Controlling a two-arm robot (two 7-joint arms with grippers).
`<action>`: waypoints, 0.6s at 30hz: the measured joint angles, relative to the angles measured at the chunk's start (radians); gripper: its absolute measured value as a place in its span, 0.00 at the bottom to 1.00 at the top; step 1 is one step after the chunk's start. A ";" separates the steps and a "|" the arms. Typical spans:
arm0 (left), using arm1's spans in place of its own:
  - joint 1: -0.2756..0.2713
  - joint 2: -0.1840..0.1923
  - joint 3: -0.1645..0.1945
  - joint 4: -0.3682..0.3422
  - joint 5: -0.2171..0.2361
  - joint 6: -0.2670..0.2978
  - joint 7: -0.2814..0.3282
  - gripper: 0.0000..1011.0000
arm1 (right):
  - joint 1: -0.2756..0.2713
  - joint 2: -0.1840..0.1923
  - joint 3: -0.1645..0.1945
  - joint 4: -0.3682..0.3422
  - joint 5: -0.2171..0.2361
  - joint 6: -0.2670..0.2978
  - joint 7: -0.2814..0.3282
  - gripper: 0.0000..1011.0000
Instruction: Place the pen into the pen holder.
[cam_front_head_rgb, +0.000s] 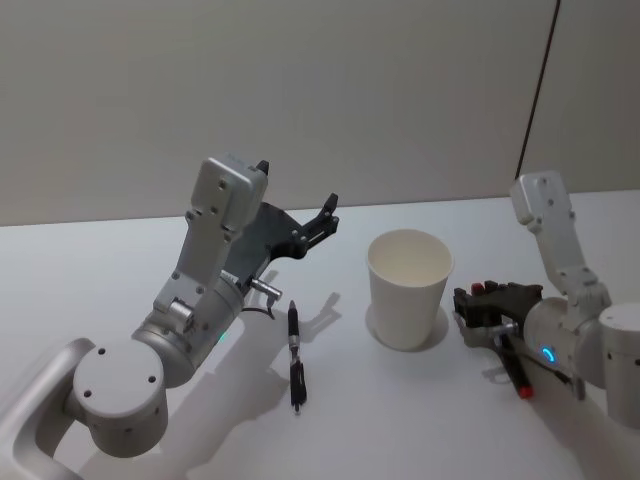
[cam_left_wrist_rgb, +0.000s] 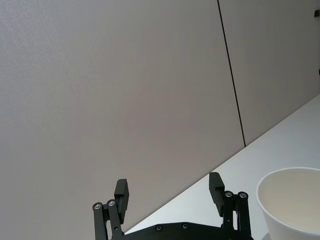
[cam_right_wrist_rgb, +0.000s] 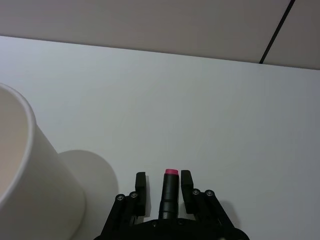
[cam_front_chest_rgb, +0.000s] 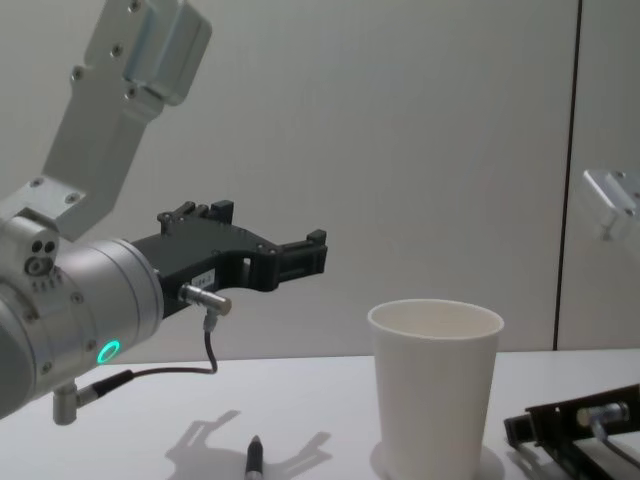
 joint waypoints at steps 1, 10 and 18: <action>0.000 0.000 0.000 0.000 0.000 0.000 0.000 0.99 | 0.000 0.000 0.000 0.000 0.000 0.000 0.000 0.44; 0.000 0.000 0.000 0.000 0.000 0.000 0.000 0.99 | 0.000 0.000 0.000 0.001 -0.001 0.000 0.000 0.16; 0.000 0.000 0.000 0.000 0.000 0.000 0.000 0.99 | 0.000 0.000 0.000 0.002 -0.001 0.000 -0.001 0.16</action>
